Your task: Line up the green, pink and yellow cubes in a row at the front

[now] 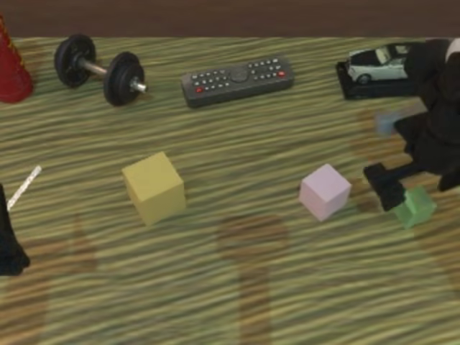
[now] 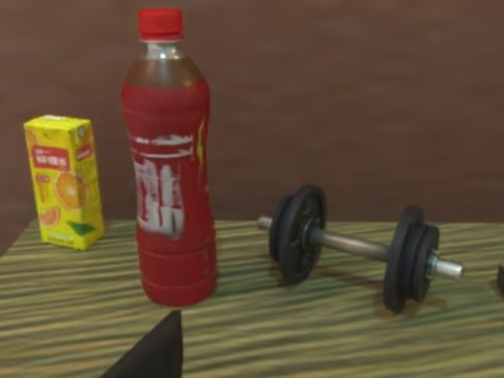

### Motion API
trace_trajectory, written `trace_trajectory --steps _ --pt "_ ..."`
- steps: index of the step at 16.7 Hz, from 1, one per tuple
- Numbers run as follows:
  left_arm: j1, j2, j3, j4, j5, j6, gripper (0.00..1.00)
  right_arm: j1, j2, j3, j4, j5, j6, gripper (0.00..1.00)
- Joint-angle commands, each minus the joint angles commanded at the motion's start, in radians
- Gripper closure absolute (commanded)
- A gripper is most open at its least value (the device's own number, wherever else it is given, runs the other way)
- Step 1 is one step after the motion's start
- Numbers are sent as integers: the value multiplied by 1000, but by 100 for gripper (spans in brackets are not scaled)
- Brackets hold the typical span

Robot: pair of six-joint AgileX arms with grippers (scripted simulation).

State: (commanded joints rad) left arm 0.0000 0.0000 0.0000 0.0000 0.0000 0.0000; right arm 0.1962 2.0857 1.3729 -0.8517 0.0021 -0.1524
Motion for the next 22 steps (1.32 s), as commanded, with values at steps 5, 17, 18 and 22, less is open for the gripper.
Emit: trace_trajectory --steps 5,17,18,22 --pt "0 0 0 0 0 0 0 2 76 -72 142 1 3 0" --pt "0 0 0 0 0 0 0 2 76 -72 142 1 3 68" --pt "0 0 0 0 0 0 0 2 76 -72 142 1 3 75" --pt "0 0 0 0 0 0 0 2 76 -72 142 1 3 100"
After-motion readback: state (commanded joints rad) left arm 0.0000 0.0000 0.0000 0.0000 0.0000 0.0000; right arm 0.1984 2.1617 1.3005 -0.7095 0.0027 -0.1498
